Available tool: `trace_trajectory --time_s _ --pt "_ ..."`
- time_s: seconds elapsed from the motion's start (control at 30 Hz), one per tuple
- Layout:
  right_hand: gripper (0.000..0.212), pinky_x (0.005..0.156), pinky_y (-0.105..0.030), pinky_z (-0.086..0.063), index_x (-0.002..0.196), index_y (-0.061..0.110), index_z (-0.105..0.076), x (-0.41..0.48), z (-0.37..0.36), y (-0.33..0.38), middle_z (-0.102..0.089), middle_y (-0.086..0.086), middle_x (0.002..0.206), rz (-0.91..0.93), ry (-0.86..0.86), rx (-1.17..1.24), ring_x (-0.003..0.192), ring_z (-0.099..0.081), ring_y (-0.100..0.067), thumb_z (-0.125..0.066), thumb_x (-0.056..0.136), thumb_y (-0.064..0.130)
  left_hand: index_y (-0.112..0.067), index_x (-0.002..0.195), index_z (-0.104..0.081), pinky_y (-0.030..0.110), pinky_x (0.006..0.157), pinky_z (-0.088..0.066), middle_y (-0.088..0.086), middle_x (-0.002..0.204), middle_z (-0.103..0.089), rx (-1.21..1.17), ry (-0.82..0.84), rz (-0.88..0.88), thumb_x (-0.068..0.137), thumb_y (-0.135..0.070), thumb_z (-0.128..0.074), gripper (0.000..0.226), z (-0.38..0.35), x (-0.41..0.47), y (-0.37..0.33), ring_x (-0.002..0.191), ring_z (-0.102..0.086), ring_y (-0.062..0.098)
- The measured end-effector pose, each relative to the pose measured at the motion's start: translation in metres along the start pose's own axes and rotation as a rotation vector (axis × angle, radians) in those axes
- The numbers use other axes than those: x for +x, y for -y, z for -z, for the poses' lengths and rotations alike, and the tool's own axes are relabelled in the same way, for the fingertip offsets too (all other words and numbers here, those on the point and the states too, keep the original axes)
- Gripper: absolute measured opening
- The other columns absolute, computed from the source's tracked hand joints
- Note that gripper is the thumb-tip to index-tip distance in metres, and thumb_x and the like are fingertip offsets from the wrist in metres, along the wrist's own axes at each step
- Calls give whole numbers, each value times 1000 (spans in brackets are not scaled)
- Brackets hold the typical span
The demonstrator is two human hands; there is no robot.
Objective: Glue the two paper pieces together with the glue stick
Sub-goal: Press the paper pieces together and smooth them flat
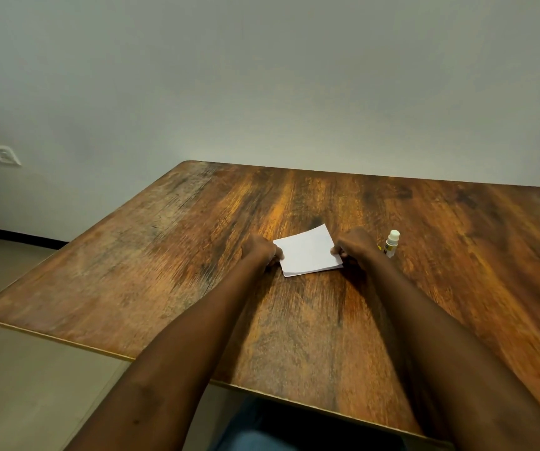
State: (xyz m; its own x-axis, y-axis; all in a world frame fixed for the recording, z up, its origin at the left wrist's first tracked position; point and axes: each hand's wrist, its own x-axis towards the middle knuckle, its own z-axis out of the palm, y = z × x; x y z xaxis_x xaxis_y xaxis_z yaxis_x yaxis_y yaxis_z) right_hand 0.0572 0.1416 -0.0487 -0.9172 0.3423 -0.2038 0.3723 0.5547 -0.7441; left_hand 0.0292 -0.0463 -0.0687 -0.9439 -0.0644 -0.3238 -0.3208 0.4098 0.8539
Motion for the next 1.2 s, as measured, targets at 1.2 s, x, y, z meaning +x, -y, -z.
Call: trace_trajectory --time_s 1.2 --pt "25 75 -34 -49 92 -8 -64 1 -6 -5 -66 -24 107 -15 -105 -54 99 -64 -35 -73 74 6 3 119 -59 36 85 -58 17 121 -60 103 -131 -87 81 -4 -71 41 -9 -1 1 102 -64 27"
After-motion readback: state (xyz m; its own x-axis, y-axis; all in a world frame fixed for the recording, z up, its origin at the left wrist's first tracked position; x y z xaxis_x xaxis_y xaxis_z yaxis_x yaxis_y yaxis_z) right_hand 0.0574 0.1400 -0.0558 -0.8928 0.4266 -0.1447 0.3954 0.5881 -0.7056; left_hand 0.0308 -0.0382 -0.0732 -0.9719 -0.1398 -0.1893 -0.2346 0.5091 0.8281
